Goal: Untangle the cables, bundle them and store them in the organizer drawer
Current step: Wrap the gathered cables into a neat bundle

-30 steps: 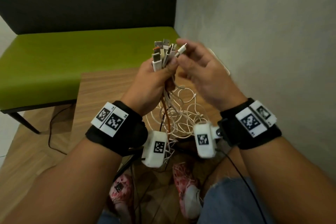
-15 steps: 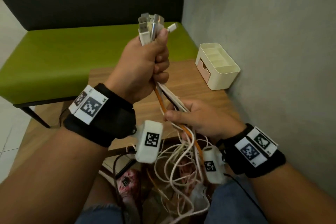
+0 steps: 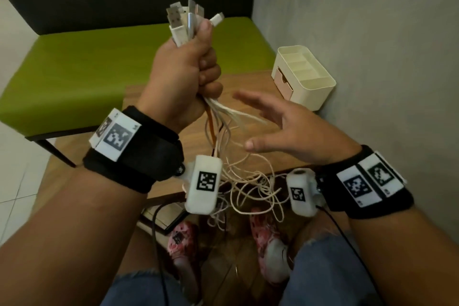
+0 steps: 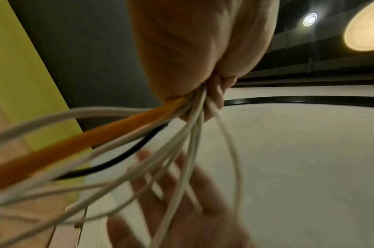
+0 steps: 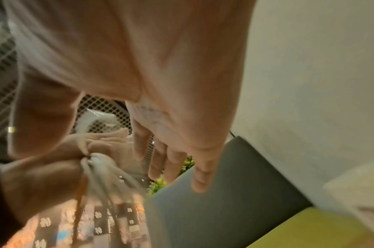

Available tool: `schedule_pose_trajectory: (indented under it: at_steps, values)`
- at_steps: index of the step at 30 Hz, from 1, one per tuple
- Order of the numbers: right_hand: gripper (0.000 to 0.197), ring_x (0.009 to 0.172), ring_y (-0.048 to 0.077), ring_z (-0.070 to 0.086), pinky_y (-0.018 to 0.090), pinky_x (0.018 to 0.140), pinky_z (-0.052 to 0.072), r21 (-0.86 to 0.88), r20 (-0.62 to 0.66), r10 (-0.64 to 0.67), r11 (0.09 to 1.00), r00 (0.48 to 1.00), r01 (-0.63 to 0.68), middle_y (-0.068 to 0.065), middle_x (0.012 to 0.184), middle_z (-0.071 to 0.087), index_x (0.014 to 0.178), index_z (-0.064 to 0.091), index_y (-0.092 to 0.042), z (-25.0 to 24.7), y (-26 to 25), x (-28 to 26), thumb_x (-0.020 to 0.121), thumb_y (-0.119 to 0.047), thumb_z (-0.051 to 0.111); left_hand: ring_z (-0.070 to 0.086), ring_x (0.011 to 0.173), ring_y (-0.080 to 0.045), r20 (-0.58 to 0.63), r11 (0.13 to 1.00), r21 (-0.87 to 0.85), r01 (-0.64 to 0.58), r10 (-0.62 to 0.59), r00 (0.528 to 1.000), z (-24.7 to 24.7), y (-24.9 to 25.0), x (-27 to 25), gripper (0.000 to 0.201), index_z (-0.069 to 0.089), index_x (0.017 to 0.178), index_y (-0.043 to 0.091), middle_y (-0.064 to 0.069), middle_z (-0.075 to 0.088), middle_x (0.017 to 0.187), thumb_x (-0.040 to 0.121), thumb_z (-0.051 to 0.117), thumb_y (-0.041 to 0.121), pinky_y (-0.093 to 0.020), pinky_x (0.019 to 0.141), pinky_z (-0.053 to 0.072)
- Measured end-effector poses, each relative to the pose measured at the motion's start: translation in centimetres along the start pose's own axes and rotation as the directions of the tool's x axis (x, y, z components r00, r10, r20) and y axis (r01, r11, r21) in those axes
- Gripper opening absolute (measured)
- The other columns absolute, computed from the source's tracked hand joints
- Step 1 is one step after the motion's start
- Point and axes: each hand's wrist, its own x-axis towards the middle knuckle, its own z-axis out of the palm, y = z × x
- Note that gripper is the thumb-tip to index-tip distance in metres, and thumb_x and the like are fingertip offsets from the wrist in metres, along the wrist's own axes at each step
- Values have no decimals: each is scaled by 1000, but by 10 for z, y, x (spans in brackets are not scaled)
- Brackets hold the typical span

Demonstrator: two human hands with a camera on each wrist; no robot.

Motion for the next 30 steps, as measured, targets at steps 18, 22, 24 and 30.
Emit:
schedule_pose_trajectory:
  at_steps: [18, 22, 24, 30]
  values:
    - [15, 94, 10, 59, 50, 101, 41, -608, 30, 456, 715, 890, -346, -17, 95, 64, 97, 55, -47, 12, 35, 6, 86, -50, 65, 19, 45, -5, -57, 989, 62, -135, 139, 989, -26, 27, -2, 26, 38, 79, 23, 7, 23, 60, 103, 47, 27, -19, 39, 22]
    - [64, 103, 2, 53, 32, 87, 46, -417, 102, 550, 780, 829, -466, -13, 140, 51, 134, 47, -46, 7, 42, -8, 78, -44, 78, 19, 46, -6, -95, 989, 129, -77, 90, 991, -36, 15, -11, 22, 40, 83, 23, 6, 23, 61, 103, 47, 28, -19, 40, 23]
    - [82, 117, 2, 45, 29, 89, 42, -304, 138, 482, 852, 865, -426, -10, 151, 40, 142, 38, -49, 8, 33, -13, 74, -41, 82, 21, 46, -7, -90, 986, 163, -27, 42, 995, -31, -1, -20, 20, 41, 84, 23, 5, 25, 61, 103, 47, 27, -19, 41, 24]
    - [85, 136, -2, 40, 37, 116, 34, 83, 111, 98, 991, 989, -107, -15, 147, 47, 146, 39, -36, 25, 13, -14, 74, -26, 84, 25, 44, -8, -35, 988, 144, 62, -58, 998, -4, -30, -38, 18, 43, 86, 23, 5, 31, 57, 103, 48, 24, -20, 41, 24]
